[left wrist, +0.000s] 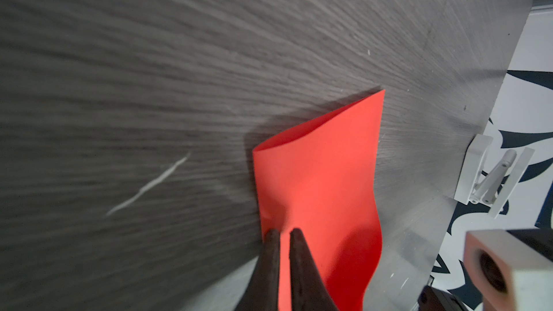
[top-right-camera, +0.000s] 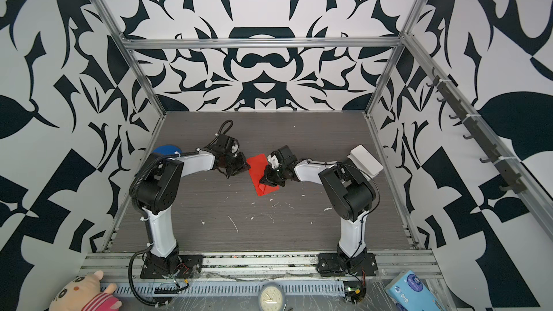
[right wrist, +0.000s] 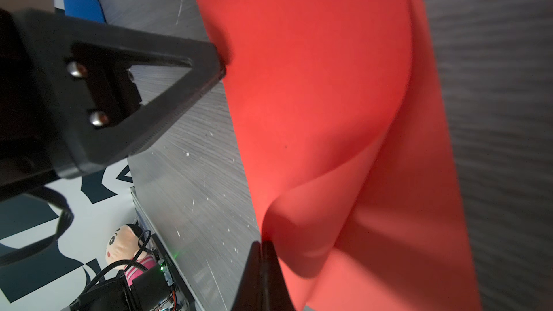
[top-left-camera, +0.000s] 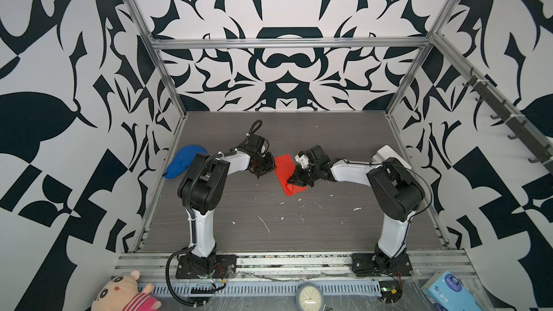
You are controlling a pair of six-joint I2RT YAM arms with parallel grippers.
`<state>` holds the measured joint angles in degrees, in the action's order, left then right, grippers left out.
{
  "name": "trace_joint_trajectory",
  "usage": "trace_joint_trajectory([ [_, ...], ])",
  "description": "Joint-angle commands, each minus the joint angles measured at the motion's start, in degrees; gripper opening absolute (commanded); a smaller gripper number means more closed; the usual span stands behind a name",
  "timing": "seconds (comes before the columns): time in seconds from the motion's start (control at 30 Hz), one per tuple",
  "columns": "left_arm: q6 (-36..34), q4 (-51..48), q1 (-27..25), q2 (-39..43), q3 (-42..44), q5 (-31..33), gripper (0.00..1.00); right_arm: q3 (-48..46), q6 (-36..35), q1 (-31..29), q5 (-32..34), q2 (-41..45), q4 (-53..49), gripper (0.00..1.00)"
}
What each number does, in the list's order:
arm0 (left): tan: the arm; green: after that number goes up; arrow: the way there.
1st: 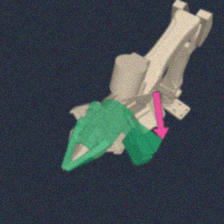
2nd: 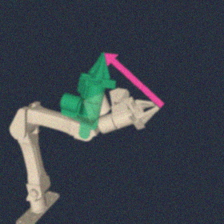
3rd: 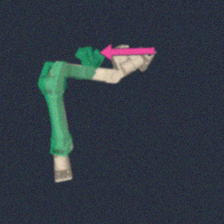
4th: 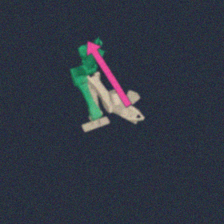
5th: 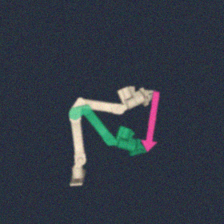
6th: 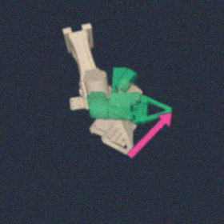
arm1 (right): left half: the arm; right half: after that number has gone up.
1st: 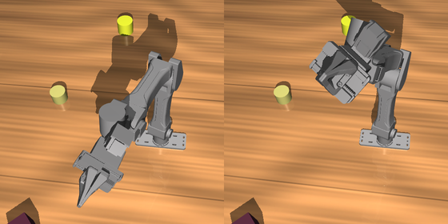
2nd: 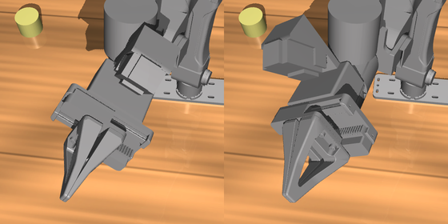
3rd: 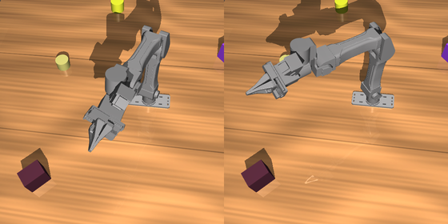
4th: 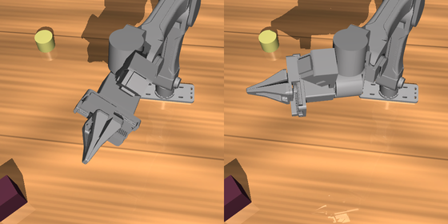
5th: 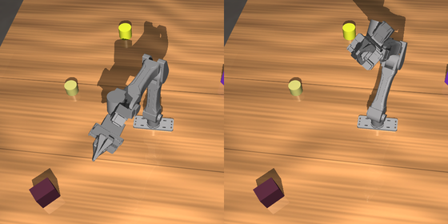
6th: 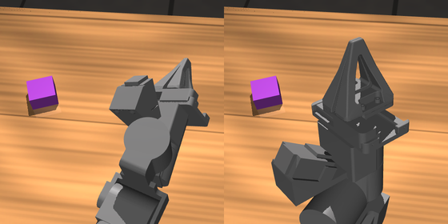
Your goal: Fold a paper plane with a square sheet of paper (pick it up from the middle)
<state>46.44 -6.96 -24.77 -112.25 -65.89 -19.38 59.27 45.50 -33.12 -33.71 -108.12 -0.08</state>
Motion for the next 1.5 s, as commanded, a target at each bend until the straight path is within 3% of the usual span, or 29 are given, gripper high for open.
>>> trace_joint_trajectory([
  [0.0, -0.25, -2.44, -0.13, -0.98, 0.17, 0.4, 0.13, 1.42, 2.24, -0.71, 0.57, -0.03, 4.2, 0.0],
  [1.47, 0.59, -2.0, -0.27, -2.01, 1.07, 0.3, 0.12, 0.54, 2.88, -1.07, 1.15, -3.94, 11.02, 0.0],
])
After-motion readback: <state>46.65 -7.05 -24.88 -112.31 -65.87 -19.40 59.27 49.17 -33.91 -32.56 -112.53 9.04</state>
